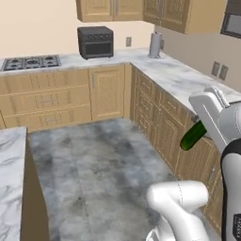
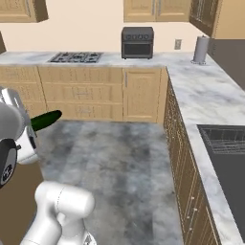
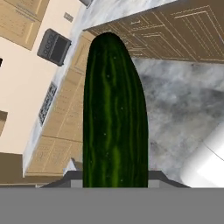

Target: Transport the fish and cucumber to the fridge. Place the fish on the rack containing meat and place the cucumber on the rack containing the vegetable, ensuring meats and vegetables are on different racks.

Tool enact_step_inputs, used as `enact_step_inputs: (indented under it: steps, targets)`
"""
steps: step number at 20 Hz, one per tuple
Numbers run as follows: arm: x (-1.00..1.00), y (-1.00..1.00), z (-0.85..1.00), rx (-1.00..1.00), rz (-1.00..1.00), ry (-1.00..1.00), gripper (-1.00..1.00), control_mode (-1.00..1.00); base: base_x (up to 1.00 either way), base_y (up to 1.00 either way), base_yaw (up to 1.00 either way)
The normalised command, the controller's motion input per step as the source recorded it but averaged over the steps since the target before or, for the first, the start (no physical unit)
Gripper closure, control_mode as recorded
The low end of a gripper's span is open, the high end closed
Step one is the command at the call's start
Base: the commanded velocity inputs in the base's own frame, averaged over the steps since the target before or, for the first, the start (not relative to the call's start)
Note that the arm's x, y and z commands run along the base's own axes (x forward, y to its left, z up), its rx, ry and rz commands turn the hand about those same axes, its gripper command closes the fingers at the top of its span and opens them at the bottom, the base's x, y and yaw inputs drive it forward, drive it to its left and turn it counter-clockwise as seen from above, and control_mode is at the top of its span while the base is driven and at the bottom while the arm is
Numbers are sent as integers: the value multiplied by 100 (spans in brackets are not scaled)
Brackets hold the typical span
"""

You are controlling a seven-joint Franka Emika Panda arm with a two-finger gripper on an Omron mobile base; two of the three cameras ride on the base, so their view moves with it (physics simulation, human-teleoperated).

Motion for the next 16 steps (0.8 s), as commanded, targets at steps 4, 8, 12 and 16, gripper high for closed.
enact_step_inputs:
  steps: [4,8,12,16]
  targets:
    - [0,0,0,0,0,0,100,100,100,0,7]
    - [0,0,0,0,0,0,100,100,100,-14,12]
    - [0,0,0,0,0,0,100,100,100,-24,16]
    - [0,0,0,0,0,0,100,100,100,-22,16]
